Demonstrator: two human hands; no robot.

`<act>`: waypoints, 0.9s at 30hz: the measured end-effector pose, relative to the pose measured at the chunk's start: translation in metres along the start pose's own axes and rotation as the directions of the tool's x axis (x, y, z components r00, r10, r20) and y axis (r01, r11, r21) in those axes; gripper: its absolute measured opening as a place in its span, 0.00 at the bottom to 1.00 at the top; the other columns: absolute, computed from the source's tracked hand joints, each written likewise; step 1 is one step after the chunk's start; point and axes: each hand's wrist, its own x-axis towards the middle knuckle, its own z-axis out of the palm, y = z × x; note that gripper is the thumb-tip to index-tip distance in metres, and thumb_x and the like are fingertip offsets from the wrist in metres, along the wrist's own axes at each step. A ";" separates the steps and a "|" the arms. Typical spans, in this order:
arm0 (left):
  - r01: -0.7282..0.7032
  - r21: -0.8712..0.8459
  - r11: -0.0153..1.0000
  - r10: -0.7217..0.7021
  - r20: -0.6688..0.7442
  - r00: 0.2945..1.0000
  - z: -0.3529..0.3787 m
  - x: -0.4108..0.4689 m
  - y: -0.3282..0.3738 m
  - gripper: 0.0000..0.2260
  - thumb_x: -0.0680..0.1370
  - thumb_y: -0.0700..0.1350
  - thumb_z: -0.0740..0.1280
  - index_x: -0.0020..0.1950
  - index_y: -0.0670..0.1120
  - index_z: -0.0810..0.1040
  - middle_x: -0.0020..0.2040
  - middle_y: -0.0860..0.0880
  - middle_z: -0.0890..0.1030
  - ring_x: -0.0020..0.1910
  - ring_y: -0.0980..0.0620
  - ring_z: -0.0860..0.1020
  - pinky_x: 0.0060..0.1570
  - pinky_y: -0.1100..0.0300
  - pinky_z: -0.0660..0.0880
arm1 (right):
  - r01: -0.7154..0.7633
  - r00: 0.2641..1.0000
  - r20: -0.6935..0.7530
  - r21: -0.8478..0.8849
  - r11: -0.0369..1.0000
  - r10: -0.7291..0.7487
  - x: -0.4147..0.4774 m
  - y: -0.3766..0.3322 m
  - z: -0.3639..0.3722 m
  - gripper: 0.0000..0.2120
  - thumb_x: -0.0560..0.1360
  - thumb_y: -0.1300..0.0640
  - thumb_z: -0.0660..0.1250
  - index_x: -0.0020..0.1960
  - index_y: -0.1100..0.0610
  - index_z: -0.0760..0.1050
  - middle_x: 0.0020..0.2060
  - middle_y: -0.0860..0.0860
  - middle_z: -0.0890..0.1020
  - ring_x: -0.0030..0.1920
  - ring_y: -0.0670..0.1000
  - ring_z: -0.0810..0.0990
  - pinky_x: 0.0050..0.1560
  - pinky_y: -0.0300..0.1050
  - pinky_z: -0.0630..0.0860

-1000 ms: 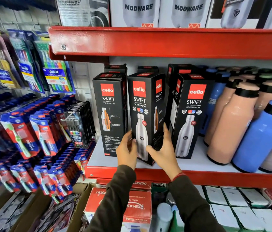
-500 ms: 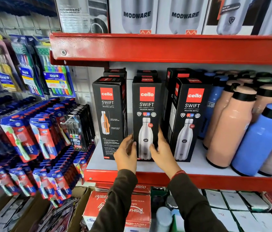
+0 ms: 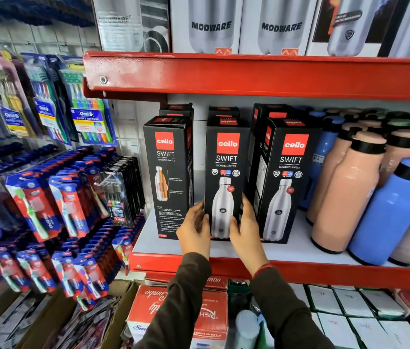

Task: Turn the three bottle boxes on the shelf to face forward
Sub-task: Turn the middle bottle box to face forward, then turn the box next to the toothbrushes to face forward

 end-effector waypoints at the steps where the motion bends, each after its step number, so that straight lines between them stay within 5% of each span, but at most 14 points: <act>1: -0.002 0.004 1.000 0.002 0.001 1.000 0.000 -0.001 0.000 0.17 0.77 0.31 0.65 0.62 0.47 0.77 0.52 0.58 0.80 0.53 0.75 0.77 0.54 0.79 0.71 | 0.013 0.999 -0.033 0.020 1.000 -0.013 -0.003 -0.001 0.000 0.31 0.79 0.66 0.61 0.78 0.51 0.55 0.75 0.54 0.65 0.75 0.48 0.64 0.73 0.40 0.61; 4: -0.013 0.011 1.000 0.013 -0.012 1.000 -0.002 -0.005 0.002 0.17 0.78 0.33 0.65 0.64 0.46 0.77 0.54 0.56 0.81 0.55 0.65 0.80 0.58 0.74 0.73 | 0.060 0.984 -0.172 0.069 0.996 -0.047 -0.014 -0.003 0.003 0.25 0.78 0.64 0.63 0.73 0.51 0.63 0.66 0.51 0.71 0.67 0.49 0.72 0.68 0.53 0.73; 8: -0.100 0.011 0.995 0.100 -0.006 0.995 -0.013 -0.009 0.007 0.17 0.78 0.36 0.65 0.66 0.49 0.76 0.58 0.57 0.80 0.56 0.56 0.80 0.58 0.64 0.77 | 0.124 0.933 -0.349 0.070 0.990 -0.092 -0.027 -0.010 0.011 0.22 0.76 0.63 0.66 0.66 0.47 0.66 0.57 0.47 0.70 0.55 0.44 0.72 0.58 0.45 0.74; 12: -0.287 0.116 0.951 0.294 -0.042 0.955 -0.033 -0.006 0.015 0.15 0.79 0.37 0.64 0.65 0.47 0.76 0.57 0.51 0.79 0.54 0.53 0.79 0.57 0.67 0.73 | 0.227 0.891 -0.414 0.055 0.972 -0.185 -0.032 -0.021 0.021 0.20 0.76 0.64 0.66 0.63 0.46 0.68 0.54 0.45 0.67 0.54 0.46 0.71 0.57 0.45 0.73; 16: -0.355 0.213 0.910 0.389 -0.148 0.909 -0.054 0.004 0.018 0.15 0.79 0.37 0.64 0.65 0.47 0.75 0.58 0.49 0.78 0.57 0.51 0.78 0.60 0.57 0.74 | 0.270 0.933 -0.288 0.163 0.949 -0.216 -0.034 -0.038 0.038 0.19 0.77 0.66 0.64 0.64 0.49 0.71 0.55 0.47 0.71 0.52 0.47 0.76 0.54 0.44 0.76; 20: -0.298 0.238 0.925 0.348 -0.210 0.914 -0.077 0.018 0.010 0.18 0.79 0.38 0.63 0.69 0.48 0.72 0.61 0.48 0.74 0.61 0.48 0.74 0.61 0.47 0.74 | 0.225 0.974 -0.045 0.287 0.931 -0.221 -0.035 -0.051 0.060 0.26 0.80 0.66 0.60 0.75 0.50 0.64 0.70 0.47 0.68 0.68 0.41 0.71 0.65 0.39 0.73; 24: -0.166 0.210 0.963 0.191 -0.102 0.976 -0.093 0.033 -0.002 0.21 0.81 0.40 0.60 0.75 0.46 0.66 0.72 0.47 0.70 0.73 0.49 0.68 0.72 0.47 0.67 | 0.055 0.988 0.122 0.272 0.961 -0.091 -0.030 -0.054 0.082 0.27 0.83 0.61 0.57 0.79 0.51 0.54 0.78 0.46 0.59 0.78 0.43 0.56 0.77 0.51 0.60; 27: -0.011 0.140 0.990 0.006 0.039 0.999 -0.101 0.045 -0.007 0.18 0.83 0.41 0.58 0.74 0.44 0.68 0.71 0.45 0.74 0.71 0.50 0.71 0.72 0.54 0.66 | 0.000 0.990 0.133 0.255 0.967 -0.036 -0.027 -0.055 0.091 0.26 0.83 0.62 0.56 0.79 0.53 0.54 0.78 0.50 0.61 0.78 0.47 0.59 0.77 0.53 0.60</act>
